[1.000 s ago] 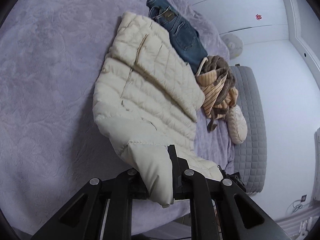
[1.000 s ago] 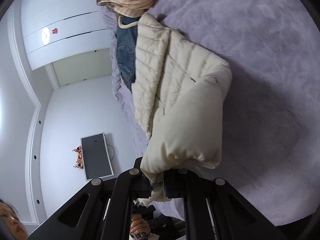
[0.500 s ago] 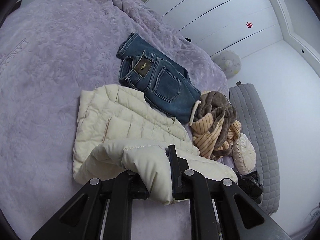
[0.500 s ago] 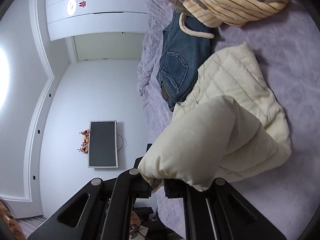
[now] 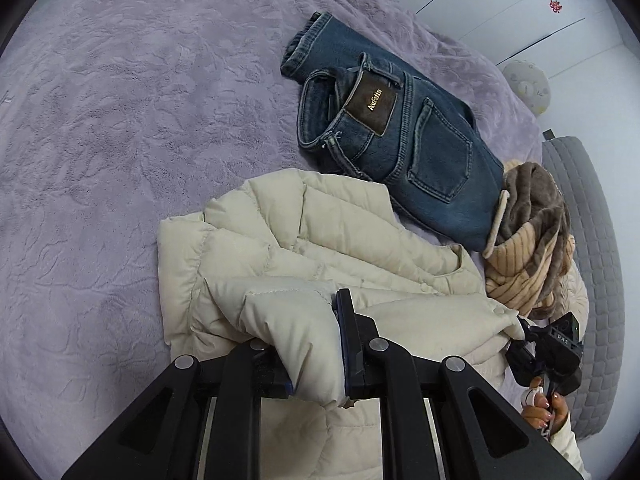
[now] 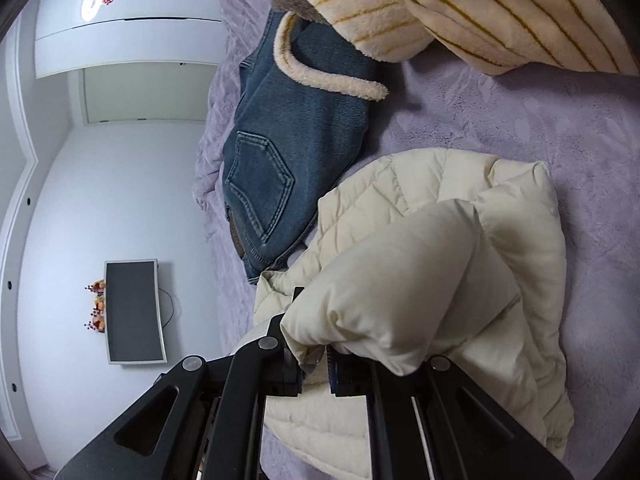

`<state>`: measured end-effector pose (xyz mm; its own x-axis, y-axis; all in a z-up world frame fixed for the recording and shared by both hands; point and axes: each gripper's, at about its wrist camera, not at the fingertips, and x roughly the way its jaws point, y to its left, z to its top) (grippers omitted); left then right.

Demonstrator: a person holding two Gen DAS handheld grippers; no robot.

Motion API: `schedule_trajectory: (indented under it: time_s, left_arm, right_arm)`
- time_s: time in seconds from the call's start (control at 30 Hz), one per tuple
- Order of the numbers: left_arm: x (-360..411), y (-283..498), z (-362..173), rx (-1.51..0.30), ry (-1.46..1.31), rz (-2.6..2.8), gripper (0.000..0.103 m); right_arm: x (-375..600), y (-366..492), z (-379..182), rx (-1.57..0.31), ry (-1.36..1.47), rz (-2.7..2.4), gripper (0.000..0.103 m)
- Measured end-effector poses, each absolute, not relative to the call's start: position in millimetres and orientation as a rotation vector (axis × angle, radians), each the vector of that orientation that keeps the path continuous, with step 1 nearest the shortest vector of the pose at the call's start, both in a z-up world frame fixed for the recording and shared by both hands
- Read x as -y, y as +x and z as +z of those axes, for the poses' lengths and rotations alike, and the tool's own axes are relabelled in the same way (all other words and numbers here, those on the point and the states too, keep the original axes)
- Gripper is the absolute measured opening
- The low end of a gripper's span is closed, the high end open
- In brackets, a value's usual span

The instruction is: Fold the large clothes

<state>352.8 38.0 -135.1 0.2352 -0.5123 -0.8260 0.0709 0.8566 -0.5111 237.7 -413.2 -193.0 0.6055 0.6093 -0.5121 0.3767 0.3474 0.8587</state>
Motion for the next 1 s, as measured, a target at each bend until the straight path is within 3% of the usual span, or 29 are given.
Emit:
schedule_trajectory:
  time_s: [0.03,0.1,0.13,0.17,0.23,0.27,0.3,0.33,0.37,0.5,0.57,0.6,0.63,0.67,0.7,1.0]
  left_arm:
    - [-36.7,354.9,-136.3,-1.282,-0.4,-0.41,0.016]
    - [-33.3,357.9,-133.6,-1.279,-0.361,-0.388,0.027]
    - [-32.2,357.5,-128.9,-1.262,-0.33,-0.374,0.041]
    - [-31.7,356.7,-123.2,-1.24,-0.305,-0.363,0.068]
    - [-34.1,351.6,-109.0,-1.178,-0.25,-0.307,0.1]
    - [-36.8,348.5,-101.6,-1.143,-0.218,-0.273,0.101]
    - [-39.2,346.8,-96.0,-1.126,-0.195,-0.26,0.101]
    - [-42.2,345.3,-91.5,-1.119,-0.182,-0.247,0.101]
    - [-46.3,343.7,-87.0,-1.11,-0.173,-0.229,0.101]
    - [-56.7,334.4,-70.0,-1.058,-0.16,-0.221,0.098]
    - [-50.7,332.3,-67.7,-1.064,-0.143,-0.283,0.081]
    - [-43.6,332.9,-68.7,-1.071,-0.127,-0.313,0.081]
    - [-34.4,333.7,-70.4,-1.067,-0.108,-0.344,0.076]
    - [-24.7,334.6,-73.6,-1.065,-0.08,-0.364,0.063]
    - [-13.8,337.6,-78.7,-1.078,-0.055,-0.381,0.061]
    - [34.6,383.6,-145.0,-1.109,-0.046,-0.272,0.06]
  right_arm:
    - [413.7,240.0,-196.5,-0.977,1.264,0.181,0.009]
    - [413.7,243.7,-198.8,-0.984,1.256,0.171,0.011]
    - [414.1,244.1,-197.8,-0.988,1.247,0.164,0.011]
    - [414.2,245.5,-196.3,-0.99,1.238,0.158,0.011]
    - [414.6,245.7,-190.6,-0.998,1.222,0.159,0.014]
    - [414.7,245.7,-187.0,-1.003,1.21,0.159,0.018]
    - [414.5,247.3,-183.7,-1.005,1.198,0.157,0.035]
    - [415.9,246.9,-179.0,-1.003,1.186,0.156,0.061]
    - [417.1,246.6,-173.4,-0.998,1.171,0.157,0.069]
    - [420.6,237.4,-143.5,-0.992,1.042,0.141,0.07]
    - [417.6,230.8,-131.8,-1.011,0.937,0.108,0.058]
    - [414.4,228.8,-127.5,-1.021,0.881,0.105,0.033]
    - [410.6,228.0,-124.3,-1.037,0.822,0.105,0.014]
    - [405.2,229.3,-122.0,-1.052,0.757,0.103,0.013]
    - [399.7,232.2,-121.5,-1.055,0.704,0.105,0.012]
    - [373.2,282.2,-168.8,-1.095,0.475,0.055,0.012]
